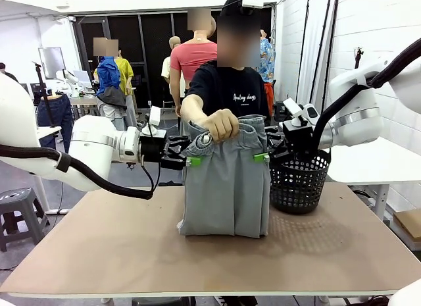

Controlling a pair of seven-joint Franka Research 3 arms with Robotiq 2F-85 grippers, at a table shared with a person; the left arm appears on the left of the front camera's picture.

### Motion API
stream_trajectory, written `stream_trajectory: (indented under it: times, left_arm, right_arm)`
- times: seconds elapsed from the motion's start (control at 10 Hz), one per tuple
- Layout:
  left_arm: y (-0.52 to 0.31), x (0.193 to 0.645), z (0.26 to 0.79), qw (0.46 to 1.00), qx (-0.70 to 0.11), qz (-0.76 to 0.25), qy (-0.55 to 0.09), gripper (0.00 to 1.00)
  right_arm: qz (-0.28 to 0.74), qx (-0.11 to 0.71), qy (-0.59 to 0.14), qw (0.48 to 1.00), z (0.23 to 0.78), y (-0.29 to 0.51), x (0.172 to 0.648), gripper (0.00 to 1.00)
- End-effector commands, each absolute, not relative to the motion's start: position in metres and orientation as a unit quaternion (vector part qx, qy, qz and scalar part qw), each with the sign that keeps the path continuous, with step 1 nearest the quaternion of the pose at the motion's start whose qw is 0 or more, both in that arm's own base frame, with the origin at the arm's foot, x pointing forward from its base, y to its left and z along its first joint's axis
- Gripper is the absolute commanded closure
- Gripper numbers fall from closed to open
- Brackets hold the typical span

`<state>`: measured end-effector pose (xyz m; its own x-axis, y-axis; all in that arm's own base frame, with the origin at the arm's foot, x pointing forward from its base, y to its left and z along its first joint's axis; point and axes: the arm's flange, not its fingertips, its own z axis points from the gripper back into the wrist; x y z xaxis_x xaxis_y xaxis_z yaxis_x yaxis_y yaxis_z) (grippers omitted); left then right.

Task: Fold the training pants.
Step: Release the ends of the Training pants and then grab the overlapped ends.

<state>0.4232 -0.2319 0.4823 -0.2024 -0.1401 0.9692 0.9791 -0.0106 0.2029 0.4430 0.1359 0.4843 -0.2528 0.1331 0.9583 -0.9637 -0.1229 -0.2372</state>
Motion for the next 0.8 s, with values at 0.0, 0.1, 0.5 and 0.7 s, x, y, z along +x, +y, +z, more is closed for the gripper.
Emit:
stream_trajectory:
  times: [0.0, 0.1, 0.5, 0.7]
  left_arm:
    - [-0.224, 0.417, 0.486, 0.498, -0.401, -0.561, -0.526, 0.00]
    - [-0.221, 0.416, 0.486, 0.501, -0.397, -0.557, -0.530, 0.00]
    - [-0.214, 0.414, 0.484, 0.536, -0.347, -0.539, -0.549, 0.00]
    - [-0.209, 0.415, 0.483, 0.544, -0.338, -0.531, -0.555, 0.00]
  right_arm:
    - [0.603, 0.405, -0.502, 0.470, 0.481, 0.133, 0.436, 0.00]
    - [0.599, 0.398, -0.507, 0.476, 0.480, 0.130, 0.435, 0.00]
    - [0.557, 0.350, -0.552, 0.512, 0.475, 0.126, 0.434, 0.00]
    - [0.547, 0.357, -0.558, 0.512, 0.471, 0.125, 0.435, 0.00]
